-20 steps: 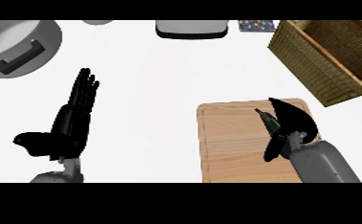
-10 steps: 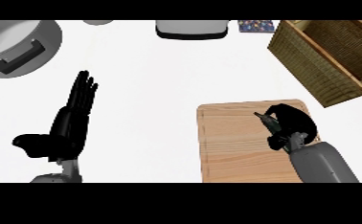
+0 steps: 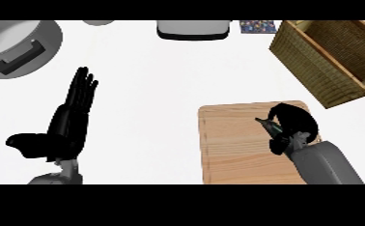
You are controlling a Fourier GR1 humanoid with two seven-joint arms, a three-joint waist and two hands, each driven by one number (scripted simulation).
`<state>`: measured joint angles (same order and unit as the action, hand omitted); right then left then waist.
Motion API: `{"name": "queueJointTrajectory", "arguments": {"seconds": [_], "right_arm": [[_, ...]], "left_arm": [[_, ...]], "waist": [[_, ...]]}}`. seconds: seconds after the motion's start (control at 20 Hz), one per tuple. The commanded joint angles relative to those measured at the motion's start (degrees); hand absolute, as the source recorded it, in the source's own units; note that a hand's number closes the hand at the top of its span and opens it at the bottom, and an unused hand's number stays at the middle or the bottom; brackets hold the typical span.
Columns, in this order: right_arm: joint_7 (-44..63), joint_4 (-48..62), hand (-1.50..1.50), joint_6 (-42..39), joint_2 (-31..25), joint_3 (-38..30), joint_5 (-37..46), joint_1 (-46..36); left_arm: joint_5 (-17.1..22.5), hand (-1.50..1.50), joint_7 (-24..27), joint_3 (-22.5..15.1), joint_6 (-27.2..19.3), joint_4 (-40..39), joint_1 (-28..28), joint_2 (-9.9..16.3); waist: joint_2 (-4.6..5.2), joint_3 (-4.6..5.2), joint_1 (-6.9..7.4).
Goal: Pick the eggplant from the cutting board and place it in the basket
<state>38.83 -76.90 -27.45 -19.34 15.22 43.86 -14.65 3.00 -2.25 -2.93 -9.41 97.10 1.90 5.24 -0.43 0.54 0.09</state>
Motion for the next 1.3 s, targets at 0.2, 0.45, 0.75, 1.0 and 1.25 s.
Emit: {"name": "queueJointTrajectory", "arguments": {"seconds": [0.2,0.45,0.75,1.0,1.25], "right_arm": [[12.9,13.8,1.50,11.2,10.0,-8.1,5.1,-15.3],[24.2,19.1,1.50,21.6,6.8,-15.4,11.0,-25.5],[27.9,25.6,1.50,34.7,7.7,-18.3,17.9,-37.0],[27.5,27.6,1.50,46.9,9.5,-19.1,24.1,-44.1],[28.5,32.3,1.50,52.2,9.6,-20.9,29.3,-53.8]], "left_arm": [[-0.3,0.00,2.1,-1.4,1.5,-1.4,1.3,-0.9],[-0.4,0.00,1.7,-2.6,2.7,-1.2,2.1,-0.7],[-0.3,0.00,1.2,-3.0,3.1,-1.4,4.0,-0.8],[-1.3,0.00,0.9,-4.2,2.3,-2.9,3.8,-2.0],[-0.8,0.00,2.2,-3.0,2.8,-3.9,2.7,-1.3]], "waist": [[1.67,-0.62,3.29],[3.38,-0.60,7.08],[3.21,-0.61,8.42],[2.73,-0.53,7.37],[2.34,-0.42,6.70]]}}
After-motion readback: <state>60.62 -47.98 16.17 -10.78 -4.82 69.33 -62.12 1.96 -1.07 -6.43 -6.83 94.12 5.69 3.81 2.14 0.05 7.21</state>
